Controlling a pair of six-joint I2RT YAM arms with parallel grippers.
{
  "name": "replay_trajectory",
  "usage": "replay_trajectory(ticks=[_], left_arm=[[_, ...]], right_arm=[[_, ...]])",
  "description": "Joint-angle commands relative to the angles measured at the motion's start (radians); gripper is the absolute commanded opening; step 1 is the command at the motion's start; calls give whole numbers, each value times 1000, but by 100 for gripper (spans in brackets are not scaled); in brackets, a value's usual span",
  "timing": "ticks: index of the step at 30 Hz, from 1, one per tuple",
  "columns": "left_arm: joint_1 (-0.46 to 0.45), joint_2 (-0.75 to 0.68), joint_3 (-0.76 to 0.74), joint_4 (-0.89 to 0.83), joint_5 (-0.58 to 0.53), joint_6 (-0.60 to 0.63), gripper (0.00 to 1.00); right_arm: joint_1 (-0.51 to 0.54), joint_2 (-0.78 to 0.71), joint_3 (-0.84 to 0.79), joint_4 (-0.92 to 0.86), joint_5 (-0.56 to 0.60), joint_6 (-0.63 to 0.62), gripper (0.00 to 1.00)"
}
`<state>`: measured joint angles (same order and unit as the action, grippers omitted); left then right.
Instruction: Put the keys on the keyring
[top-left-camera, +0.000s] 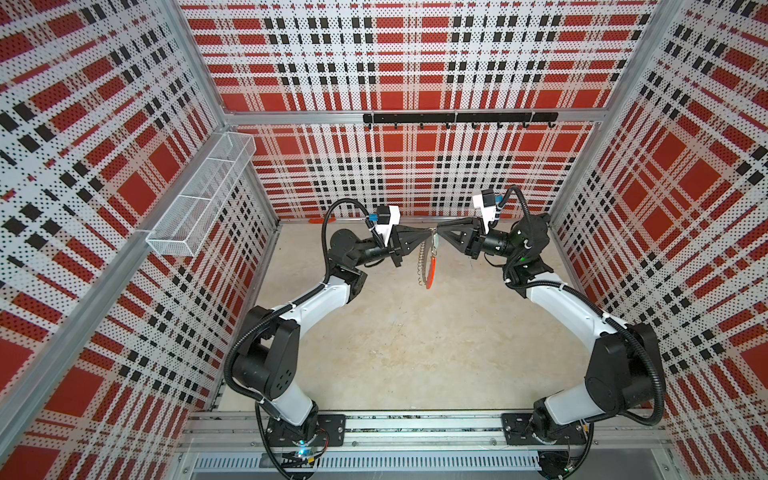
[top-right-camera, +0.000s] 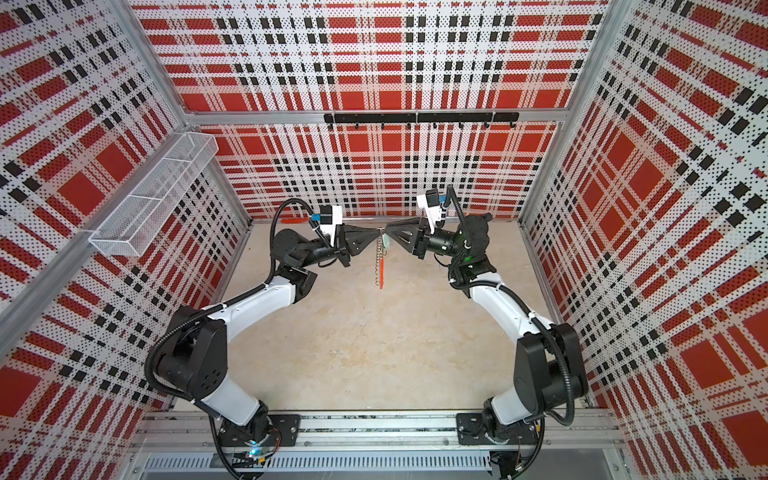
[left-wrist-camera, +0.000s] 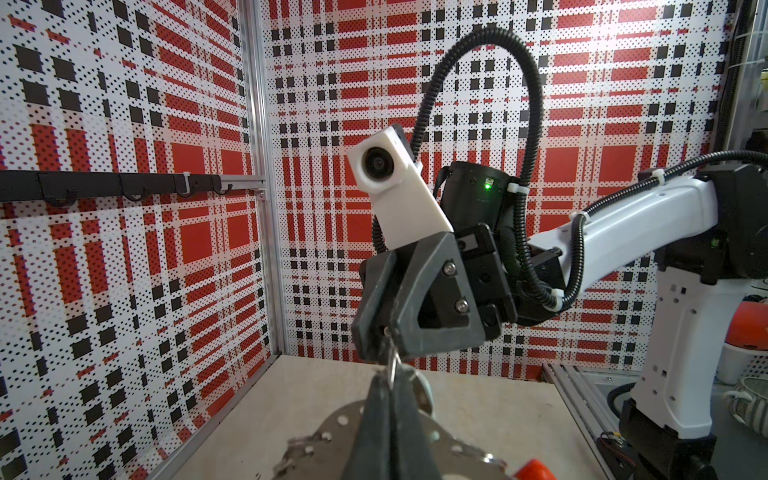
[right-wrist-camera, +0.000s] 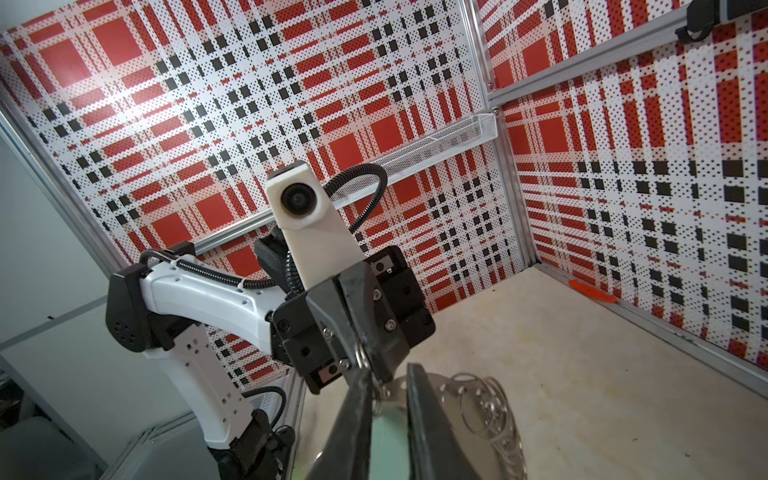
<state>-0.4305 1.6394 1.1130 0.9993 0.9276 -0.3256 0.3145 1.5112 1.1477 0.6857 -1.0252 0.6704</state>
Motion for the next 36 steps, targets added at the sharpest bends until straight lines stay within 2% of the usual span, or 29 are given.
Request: replay_trajectory(ticks=[1,3,6,15,24,28,29,31,33,36], left_arm=[[7,8,4,40,-7,0,0],[7,6,5,37,-7,2,0],[8,4,7,33,-12,12,0],[-3,-20,-6,33,-65,107,0],[-37,2,4,34,-103,126,0],[-38,20,2,62,-112,100,0],[-37,24,1,77,-113,88,0],[-27,35,-2,116,-112,51,0],[-20,43,-5,139,-102,24,0],[-20,46,-29,179,-97,-4,0]], right_arm=[[9,10,25,3,-12,-12,6],[9,9,28,-5,-12,-14,0],[8,0,29,-32,-14,-30,0],[8,11,52,-286,23,-162,0],[50,54,74,-308,17,-154,0],[47,48,69,-306,61,-148,0],[41,37,64,-310,82,-151,2],[17,7,28,-313,140,-157,16],[-13,-31,-15,-319,203,-170,27],[-40,-94,-46,-388,291,-249,30]])
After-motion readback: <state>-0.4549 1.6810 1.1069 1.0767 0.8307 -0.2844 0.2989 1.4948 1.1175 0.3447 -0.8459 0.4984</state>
